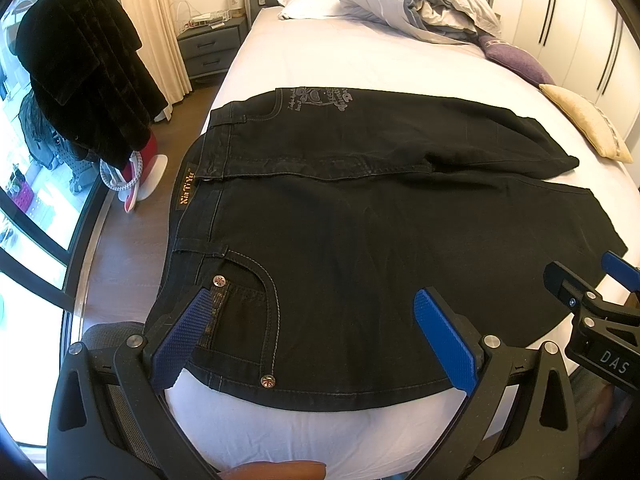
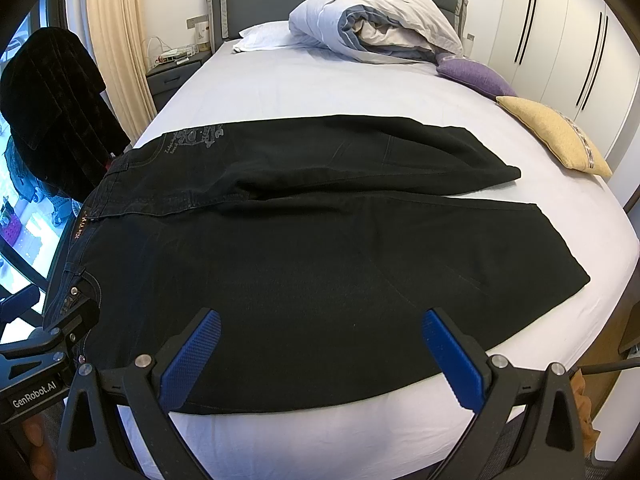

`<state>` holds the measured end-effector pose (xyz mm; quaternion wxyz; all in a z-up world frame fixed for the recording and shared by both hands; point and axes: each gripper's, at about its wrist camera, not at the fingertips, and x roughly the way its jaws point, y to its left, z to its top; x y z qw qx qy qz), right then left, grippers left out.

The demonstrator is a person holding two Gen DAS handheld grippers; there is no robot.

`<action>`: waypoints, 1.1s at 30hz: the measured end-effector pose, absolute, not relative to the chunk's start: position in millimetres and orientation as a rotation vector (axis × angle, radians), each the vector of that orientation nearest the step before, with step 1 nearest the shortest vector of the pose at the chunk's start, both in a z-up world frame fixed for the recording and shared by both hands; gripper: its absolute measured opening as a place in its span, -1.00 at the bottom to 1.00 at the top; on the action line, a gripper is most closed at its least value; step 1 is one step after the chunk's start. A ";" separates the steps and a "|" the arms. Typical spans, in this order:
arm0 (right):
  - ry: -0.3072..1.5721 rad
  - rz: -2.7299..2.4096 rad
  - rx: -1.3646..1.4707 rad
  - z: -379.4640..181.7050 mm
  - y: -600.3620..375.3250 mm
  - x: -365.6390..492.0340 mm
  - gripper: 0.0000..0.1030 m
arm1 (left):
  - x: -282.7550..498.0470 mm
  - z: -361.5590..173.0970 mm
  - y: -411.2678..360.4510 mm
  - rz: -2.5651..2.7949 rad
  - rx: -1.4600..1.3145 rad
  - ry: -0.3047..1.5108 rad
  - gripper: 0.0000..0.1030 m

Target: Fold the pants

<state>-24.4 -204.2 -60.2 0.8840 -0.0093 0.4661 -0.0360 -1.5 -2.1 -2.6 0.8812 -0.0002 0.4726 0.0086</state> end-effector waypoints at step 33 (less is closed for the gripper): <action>0.976 -0.071 -0.018 -65.9 -199.5 -26.1 1.00 | -2.8 -7.4 0.9 0.009 -0.028 0.994 1.00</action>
